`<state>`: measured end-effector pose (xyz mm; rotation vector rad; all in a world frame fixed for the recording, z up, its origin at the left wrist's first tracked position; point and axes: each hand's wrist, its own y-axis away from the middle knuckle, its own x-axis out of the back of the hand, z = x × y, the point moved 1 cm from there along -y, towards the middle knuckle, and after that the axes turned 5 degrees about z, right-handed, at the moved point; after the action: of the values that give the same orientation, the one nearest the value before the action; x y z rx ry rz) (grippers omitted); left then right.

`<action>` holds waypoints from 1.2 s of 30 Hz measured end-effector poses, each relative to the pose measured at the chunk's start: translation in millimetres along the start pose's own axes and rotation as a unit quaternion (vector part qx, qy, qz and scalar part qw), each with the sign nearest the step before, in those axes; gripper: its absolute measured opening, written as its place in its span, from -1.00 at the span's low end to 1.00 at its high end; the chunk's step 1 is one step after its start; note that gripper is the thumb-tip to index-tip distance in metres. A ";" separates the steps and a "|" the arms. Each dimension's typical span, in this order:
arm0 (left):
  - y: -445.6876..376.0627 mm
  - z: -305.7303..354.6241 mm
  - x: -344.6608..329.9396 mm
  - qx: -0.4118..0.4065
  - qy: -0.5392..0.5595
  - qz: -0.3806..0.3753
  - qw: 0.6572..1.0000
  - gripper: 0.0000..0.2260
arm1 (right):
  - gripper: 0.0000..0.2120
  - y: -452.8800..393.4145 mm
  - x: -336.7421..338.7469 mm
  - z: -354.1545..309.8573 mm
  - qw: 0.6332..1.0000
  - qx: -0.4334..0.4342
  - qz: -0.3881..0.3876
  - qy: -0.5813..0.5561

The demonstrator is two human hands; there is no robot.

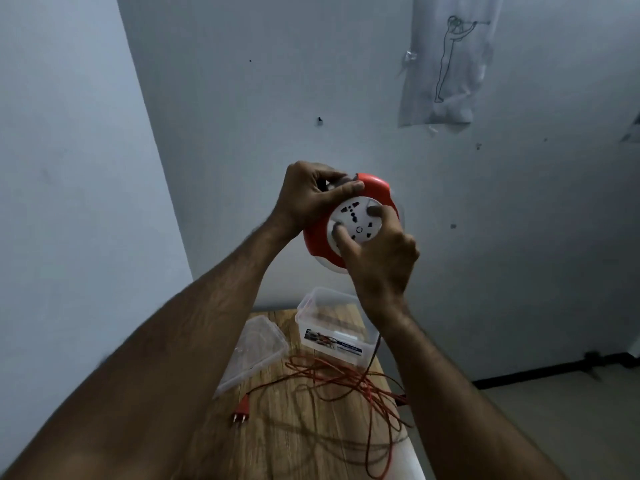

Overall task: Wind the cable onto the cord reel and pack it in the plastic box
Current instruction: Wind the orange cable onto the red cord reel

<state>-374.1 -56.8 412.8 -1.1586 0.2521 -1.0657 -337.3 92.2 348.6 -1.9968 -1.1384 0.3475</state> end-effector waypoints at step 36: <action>-2.9 -0.1 4.6 -0.006 0.025 -0.028 0.999 -0.72 | -0.56 -7.6 22.2 18.7 0.870 0.371 -0.184 0.269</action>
<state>-373.4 -60.4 416.7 -1.1566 0.2667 -1.1443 -340.2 121.8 345.3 -1.0621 -0.8155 0.0032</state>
